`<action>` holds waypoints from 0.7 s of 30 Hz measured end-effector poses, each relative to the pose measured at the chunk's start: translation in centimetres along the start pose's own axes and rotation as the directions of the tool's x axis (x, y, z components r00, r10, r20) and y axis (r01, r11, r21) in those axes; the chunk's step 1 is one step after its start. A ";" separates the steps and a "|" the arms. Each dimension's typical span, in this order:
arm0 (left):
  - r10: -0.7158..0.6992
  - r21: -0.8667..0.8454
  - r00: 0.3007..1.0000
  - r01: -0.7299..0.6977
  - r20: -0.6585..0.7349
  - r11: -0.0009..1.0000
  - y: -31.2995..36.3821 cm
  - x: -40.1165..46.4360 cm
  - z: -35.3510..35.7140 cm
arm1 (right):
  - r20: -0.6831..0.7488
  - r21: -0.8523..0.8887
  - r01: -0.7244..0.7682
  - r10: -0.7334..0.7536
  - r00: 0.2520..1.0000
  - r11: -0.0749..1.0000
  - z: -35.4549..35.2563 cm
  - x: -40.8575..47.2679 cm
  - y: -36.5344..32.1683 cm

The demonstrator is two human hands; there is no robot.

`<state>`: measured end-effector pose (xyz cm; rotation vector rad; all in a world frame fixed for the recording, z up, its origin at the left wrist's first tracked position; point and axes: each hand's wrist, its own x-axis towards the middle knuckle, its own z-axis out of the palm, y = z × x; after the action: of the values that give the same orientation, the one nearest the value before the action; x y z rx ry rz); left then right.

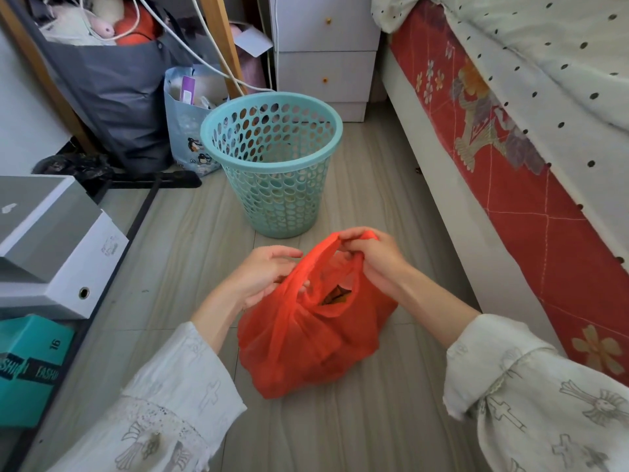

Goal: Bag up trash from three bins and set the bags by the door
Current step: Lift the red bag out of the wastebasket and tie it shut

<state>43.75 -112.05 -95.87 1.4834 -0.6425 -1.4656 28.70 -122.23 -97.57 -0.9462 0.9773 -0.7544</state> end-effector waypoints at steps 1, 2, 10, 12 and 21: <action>0.006 0.026 1.000 -0.006 -0.029 1.000 -0.1 0.1 0.1 | 0.022 0.041 -0.009 0.008 1.000 0.999 -0.1 0.0 -0.1; 0.014 0.061 0.999 -0.011 -0.044 0.998 -0.2 0.3 0.1 | 0.045 0.076 -0.017 0.014 0.999 0.997 -0.1 -0.2 -0.2; 0.183 0.440 0.983 -0.178 0.032 0.880 -0.6 0.5 0.7 | 0.222 0.157 -0.056 0.020 0.975 0.986 -0.6 -0.5 -0.9; 0.262 0.487 0.963 -0.201 -0.059 0.850 -0.6 0.7 0.5 | 0.228 0.130 -0.049 0.018 0.973 0.990 -0.9 -0.4 -1.0; 0.443 0.409 0.882 -0.349 -0.161 0.843 -0.1 1.1 -0.1 | 0.155 -0.507 0.180 -0.116 0.981 0.843 -1.5 -0.5 -1.1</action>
<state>43.97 -112.98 -96.49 1.6591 -1.0422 -0.8432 26.98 -122.67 -96.75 -1.5387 1.0312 -0.5576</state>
